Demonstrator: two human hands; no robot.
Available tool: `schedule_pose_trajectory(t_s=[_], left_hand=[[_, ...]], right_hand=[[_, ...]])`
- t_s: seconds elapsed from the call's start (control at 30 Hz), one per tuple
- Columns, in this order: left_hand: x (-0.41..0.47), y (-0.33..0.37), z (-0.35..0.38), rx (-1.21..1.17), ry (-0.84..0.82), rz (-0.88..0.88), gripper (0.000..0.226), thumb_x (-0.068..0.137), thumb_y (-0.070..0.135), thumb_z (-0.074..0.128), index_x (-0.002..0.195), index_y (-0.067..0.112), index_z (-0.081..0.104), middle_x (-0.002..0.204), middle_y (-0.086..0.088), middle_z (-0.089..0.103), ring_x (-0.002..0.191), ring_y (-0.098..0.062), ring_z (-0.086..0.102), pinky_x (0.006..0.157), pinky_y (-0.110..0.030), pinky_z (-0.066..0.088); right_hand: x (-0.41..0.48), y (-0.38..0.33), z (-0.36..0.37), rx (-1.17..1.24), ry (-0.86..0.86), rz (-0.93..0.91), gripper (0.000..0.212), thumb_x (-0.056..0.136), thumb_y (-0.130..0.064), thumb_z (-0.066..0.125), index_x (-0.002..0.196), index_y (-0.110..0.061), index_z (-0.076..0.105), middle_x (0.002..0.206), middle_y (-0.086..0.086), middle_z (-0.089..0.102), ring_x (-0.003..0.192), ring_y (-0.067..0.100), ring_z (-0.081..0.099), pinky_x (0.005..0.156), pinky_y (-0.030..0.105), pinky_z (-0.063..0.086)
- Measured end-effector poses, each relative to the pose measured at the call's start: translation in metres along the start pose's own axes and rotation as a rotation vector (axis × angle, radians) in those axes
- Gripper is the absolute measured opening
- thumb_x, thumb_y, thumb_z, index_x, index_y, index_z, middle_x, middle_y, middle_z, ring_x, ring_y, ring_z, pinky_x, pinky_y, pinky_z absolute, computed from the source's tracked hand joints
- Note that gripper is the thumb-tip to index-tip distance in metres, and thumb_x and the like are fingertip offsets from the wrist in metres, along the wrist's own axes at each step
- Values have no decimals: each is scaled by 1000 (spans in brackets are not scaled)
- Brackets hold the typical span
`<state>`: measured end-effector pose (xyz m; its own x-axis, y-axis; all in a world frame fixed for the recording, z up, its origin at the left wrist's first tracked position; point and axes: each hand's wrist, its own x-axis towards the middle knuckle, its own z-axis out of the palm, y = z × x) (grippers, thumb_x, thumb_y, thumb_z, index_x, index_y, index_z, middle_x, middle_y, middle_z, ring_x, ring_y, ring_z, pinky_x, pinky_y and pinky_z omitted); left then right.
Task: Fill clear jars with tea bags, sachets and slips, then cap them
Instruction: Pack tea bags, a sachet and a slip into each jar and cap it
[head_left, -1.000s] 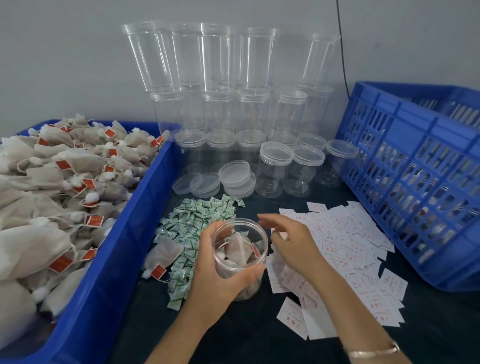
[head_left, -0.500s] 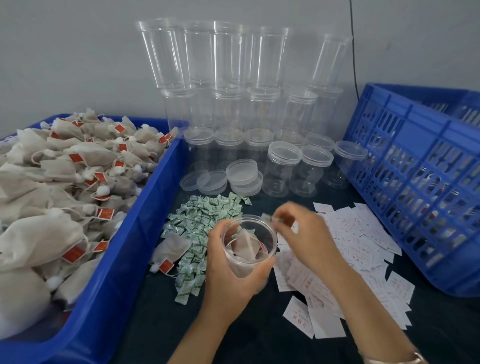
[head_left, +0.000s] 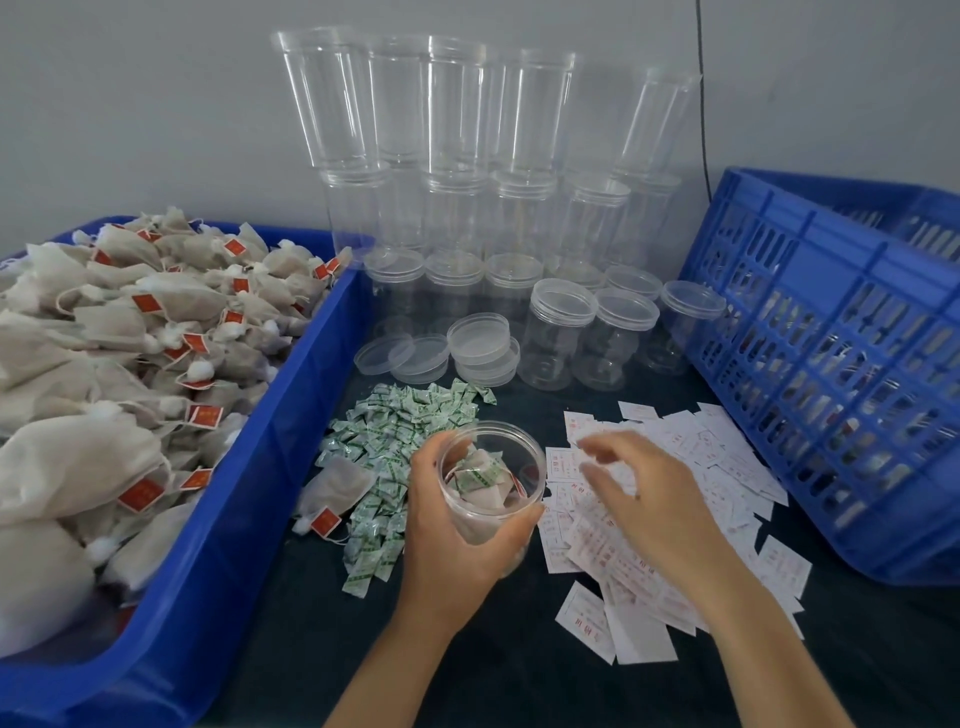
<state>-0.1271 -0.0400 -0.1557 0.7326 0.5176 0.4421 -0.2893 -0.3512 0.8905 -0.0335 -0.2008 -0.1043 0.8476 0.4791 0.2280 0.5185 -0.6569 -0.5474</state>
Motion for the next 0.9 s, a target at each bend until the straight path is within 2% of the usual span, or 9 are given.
schedule_pose_trajectory(t_s=[0.1, 0.2, 0.27, 0.33, 0.4, 0.57, 0.7, 0.83, 0.9], left_hand=[[1, 1, 0, -1, -5, 11, 73, 63, 47, 77, 125, 42, 38, 123, 14, 51, 119, -7, 50, 96, -6, 34], [1, 2, -1, -1, -11, 25, 72, 64, 47, 77, 124, 42, 37, 122, 12, 51, 118, -6, 50, 96, -6, 34], [1, 2, 0, -10, -16, 18, 72, 64, 47, 77, 124, 40, 38, 122, 10, 51, 118, -8, 50, 96, -7, 34], [0, 1, 0, -20, -17, 12, 72, 64, 46, 78, 124, 38, 39, 122, 9, 51, 118, -10, 50, 96, -7, 35], [1, 1, -1, -25, -16, 16, 73, 64, 45, 78, 125, 37, 39, 122, 9, 51, 118, -10, 51, 96, -8, 35], [1, 1, -1, -24, -25, 9, 75, 65, 45, 77, 127, 33, 38, 123, 9, 51, 119, -7, 49, 96, -7, 34], [0, 1, -2, -18, -24, -4, 76, 65, 47, 77, 128, 32, 37, 124, 10, 50, 119, -6, 49, 97, -6, 33], [1, 1, -2, -16, -19, -4, 75, 64, 47, 77, 127, 34, 37, 123, 10, 50, 118, -4, 48, 97, -6, 33], [1, 2, -2, -20, -20, -8, 75, 64, 46, 77, 127, 33, 37, 123, 9, 51, 118, -4, 48, 97, -6, 33]], right_hand=[[-25, 18, 13, -118, -265, 71, 71, 88, -64, 56, 150, -36, 37, 157, -20, 31, 144, 3, 28, 120, 29, 20], [-55, 22, 20, -98, -302, 58, 89, 77, -83, 45, 154, -45, 23, 153, -41, -2, 147, -3, -6, 118, 26, 0], [-79, 20, 24, -224, -195, -125, 79, 84, -83, 36, 149, -39, 40, 153, -38, 12, 148, 3, -1, 117, 25, 11], [-97, 21, 31, -343, -129, -307, 81, 94, -76, 27, 137, -14, 58, 149, -1, 50, 146, 13, 18, 115, 28, 33], [-111, 23, 41, -398, -39, -407, 80, 98, -72, 21, 130, -4, 50, 138, 21, 57, 152, 21, 12, 112, 40, 25], [-124, 23, 54, -455, 90, -497, 68, 103, -61, 18, 119, -7, 58, 120, 17, 68, 153, 18, 8, 111, 40, 26], [-128, 23, 59, -475, 138, -588, 53, 107, -51, 15, 117, -12, 50, 121, 11, 70, 147, 20, 23, 110, 41, 31], [-133, 26, 64, -493, 181, -678, 30, 110, -30, 22, 106, -18, 50, 124, 5, 70, 150, 18, 16, 112, 39, 30], [-133, 25, 63, -428, 156, -703, 28, 109, -31, 27, 105, -22, 54, 134, 3, 65, 149, 17, 24, 117, 37, 27]])
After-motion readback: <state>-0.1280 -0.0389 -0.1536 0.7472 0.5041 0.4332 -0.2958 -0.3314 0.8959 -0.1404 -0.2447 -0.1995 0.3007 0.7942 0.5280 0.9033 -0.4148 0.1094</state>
